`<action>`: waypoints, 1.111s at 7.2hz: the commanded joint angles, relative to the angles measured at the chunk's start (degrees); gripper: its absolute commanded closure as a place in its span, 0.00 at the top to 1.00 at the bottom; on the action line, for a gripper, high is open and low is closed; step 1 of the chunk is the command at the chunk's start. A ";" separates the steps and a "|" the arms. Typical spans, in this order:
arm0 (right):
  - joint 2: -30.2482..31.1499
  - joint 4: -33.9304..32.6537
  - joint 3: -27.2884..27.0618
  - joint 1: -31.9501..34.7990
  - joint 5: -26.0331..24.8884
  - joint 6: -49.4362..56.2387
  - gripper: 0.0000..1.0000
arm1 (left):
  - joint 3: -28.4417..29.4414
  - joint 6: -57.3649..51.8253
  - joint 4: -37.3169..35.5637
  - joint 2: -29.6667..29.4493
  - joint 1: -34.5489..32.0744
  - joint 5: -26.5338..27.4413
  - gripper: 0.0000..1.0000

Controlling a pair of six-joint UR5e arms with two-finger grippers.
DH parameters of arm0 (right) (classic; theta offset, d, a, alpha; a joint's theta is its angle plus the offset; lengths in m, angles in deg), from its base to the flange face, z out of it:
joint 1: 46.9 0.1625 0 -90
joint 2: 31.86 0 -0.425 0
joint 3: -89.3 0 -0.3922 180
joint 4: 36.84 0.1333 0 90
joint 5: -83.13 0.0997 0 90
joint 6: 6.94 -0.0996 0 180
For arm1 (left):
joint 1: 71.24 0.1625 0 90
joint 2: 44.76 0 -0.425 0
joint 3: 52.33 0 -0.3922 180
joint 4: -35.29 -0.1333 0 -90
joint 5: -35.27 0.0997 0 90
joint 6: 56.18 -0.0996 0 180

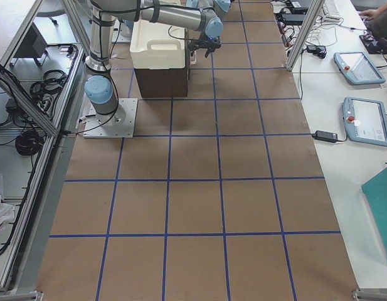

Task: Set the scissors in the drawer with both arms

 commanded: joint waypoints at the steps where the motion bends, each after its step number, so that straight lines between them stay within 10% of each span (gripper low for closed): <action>1: -0.61 -0.19 -0.04 0.00 0.03 -0.08 1.00 | 0.00 2.65 3.81 4.11 -1.45 -0.77 0.04; 8: -0.61 -0.72 3.65 -0.61 -3.05 3.42 1.00 | 5.44 22.14 34.29 25.03 -12.42 -2.00 0.00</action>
